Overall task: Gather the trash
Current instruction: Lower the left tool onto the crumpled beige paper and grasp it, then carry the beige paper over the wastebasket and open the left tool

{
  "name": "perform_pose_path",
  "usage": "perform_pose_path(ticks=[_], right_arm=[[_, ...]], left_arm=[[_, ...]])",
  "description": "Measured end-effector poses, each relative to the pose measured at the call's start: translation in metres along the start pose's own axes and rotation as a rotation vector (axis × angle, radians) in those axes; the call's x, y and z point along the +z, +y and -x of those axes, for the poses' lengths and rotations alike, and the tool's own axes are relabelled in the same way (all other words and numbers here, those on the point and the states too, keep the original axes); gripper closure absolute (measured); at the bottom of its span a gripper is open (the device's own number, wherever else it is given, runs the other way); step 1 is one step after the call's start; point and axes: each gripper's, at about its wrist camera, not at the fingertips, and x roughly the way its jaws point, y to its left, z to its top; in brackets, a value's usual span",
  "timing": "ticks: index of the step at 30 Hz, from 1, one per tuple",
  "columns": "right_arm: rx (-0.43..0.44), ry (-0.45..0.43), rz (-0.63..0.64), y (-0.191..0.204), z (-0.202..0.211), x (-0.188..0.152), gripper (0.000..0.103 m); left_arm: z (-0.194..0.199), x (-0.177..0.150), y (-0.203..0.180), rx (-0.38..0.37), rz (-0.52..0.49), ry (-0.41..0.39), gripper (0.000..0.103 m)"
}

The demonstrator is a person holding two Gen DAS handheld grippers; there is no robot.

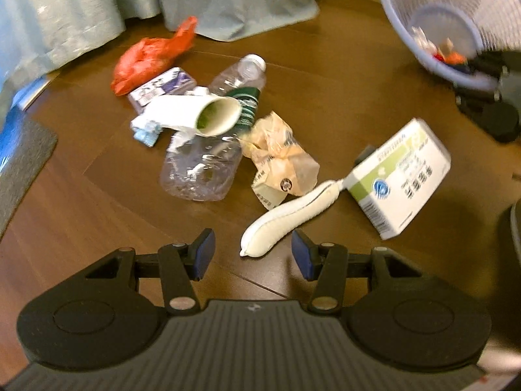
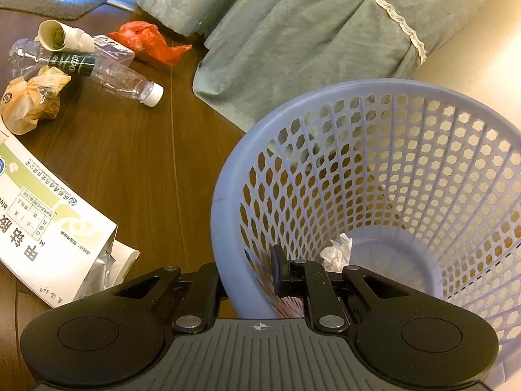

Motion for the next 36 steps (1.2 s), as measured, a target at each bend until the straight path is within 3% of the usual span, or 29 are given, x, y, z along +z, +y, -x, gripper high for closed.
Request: perform_pose_path(ticks=[3, 8, 13, 16, 18, 19, 21, 24, 36], right_arm=[[0.000, 0.000, 0.002, 0.000, 0.000, 0.000, 0.093], [-0.001, 0.001, 0.005, 0.002, 0.000, 0.000, 0.093], [-0.001, 0.001, 0.004, 0.002, 0.000, 0.001, 0.093], [-0.001, 0.001, 0.004, 0.002, 0.001, 0.001, 0.093], [-0.001, 0.001, 0.003, 0.003, 0.000, 0.001, 0.093], [-0.001, 0.001, 0.002, 0.003, 0.000, 0.001, 0.093], [0.000, 0.000, 0.001, 0.003, 0.000, 0.001, 0.093], [0.000, 0.000, -0.004, 0.003, 0.001, 0.002, 0.093], [0.001, -0.001, -0.004, 0.002, 0.001, 0.002, 0.093]], left_arm=[[-0.008, 0.004, -0.003, 0.000, -0.061, -0.004, 0.056], [-0.018, 0.024, -0.003, -0.027, -0.015, -0.020, 0.056], [-0.034, 0.042, -0.014, -0.032, -0.034, -0.003, 0.059], [-0.043, 0.047, -0.011, -0.043, -0.006, 0.017, 0.062], [-0.046, 0.047, -0.007, -0.056, 0.007, 0.031, 0.074], [-0.047, 0.047, -0.007, -0.056, 0.007, 0.035, 0.076], [-0.044, 0.046, -0.008, -0.054, 0.000, 0.034, 0.088], [-0.041, 0.044, -0.009, -0.054, -0.006, 0.034, 0.093], [-0.002, 0.064, -0.028, -0.124, 0.008, -0.053, 0.094]])
